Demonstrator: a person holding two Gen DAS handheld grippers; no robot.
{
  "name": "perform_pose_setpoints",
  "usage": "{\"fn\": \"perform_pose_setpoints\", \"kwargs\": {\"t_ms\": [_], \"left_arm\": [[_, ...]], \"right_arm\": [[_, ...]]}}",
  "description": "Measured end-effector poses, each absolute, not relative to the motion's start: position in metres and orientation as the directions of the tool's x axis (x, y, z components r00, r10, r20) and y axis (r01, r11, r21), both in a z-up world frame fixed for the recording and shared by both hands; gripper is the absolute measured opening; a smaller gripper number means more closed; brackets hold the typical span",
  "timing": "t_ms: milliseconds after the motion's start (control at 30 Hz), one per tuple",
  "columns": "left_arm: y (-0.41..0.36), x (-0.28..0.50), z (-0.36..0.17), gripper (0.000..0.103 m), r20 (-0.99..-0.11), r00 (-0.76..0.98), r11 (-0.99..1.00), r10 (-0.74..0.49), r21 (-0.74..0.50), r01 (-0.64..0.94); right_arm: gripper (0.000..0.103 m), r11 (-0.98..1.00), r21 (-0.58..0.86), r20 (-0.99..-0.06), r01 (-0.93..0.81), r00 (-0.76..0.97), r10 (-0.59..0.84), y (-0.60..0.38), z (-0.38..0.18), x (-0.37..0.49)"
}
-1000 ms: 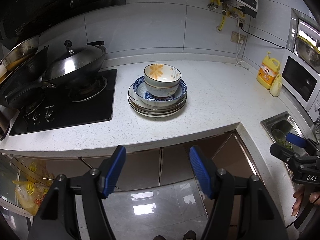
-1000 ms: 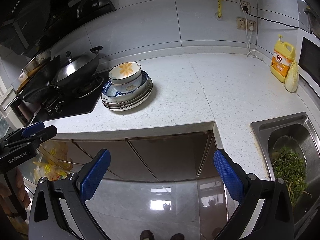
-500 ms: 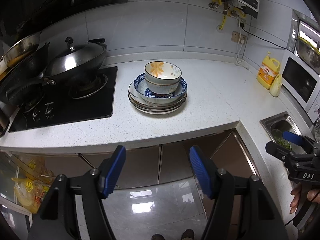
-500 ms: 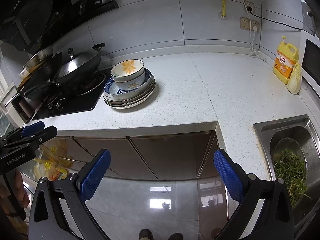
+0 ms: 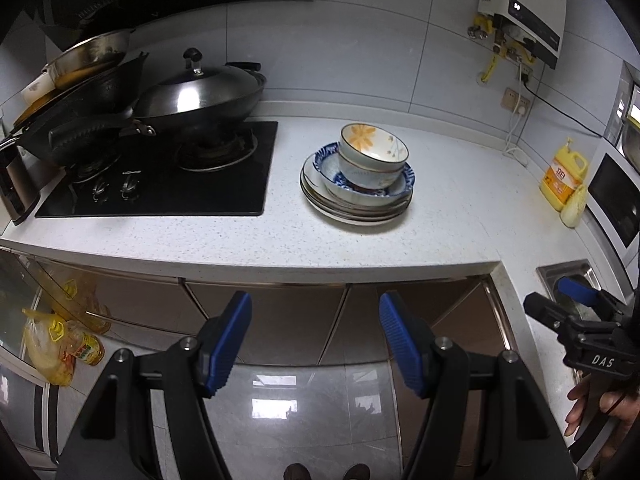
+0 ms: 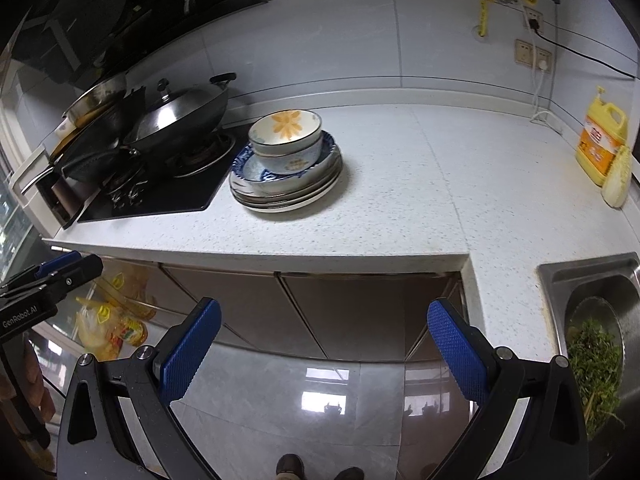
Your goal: Organize plates and bowls
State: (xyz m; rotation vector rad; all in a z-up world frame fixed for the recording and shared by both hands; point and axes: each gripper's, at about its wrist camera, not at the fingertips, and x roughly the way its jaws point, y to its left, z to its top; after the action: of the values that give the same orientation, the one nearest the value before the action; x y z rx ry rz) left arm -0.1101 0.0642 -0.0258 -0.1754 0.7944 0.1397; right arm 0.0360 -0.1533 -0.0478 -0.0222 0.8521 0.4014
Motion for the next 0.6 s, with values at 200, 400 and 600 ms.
{"fn": "perform_pose_setpoints", "kwargs": {"t_ms": [200, 400, 600], "left_arm": [[0.067, -0.109, -0.023, 0.065, -0.719, 0.693, 0.975, 0.056, -0.111, -0.194], [0.062, -0.106, -0.023, 0.065, -0.722, 0.69, 0.978, 0.054, -0.103, -0.184], [0.055, -0.103, -0.026, 0.065, -0.729, 0.683, 0.98, 0.041, -0.103, -0.169]], "right_arm": [[0.102, 0.915, 0.136, -0.73, -0.379, 0.587, 0.351, -0.147, -0.046, 0.037], [0.102, 0.914, 0.141, -0.731, -0.381, 0.582, 0.355, -0.151, -0.047, 0.04], [0.102, 0.916, 0.142, -0.732, -0.374, 0.583, 0.351, -0.157, -0.047, 0.039]]}}
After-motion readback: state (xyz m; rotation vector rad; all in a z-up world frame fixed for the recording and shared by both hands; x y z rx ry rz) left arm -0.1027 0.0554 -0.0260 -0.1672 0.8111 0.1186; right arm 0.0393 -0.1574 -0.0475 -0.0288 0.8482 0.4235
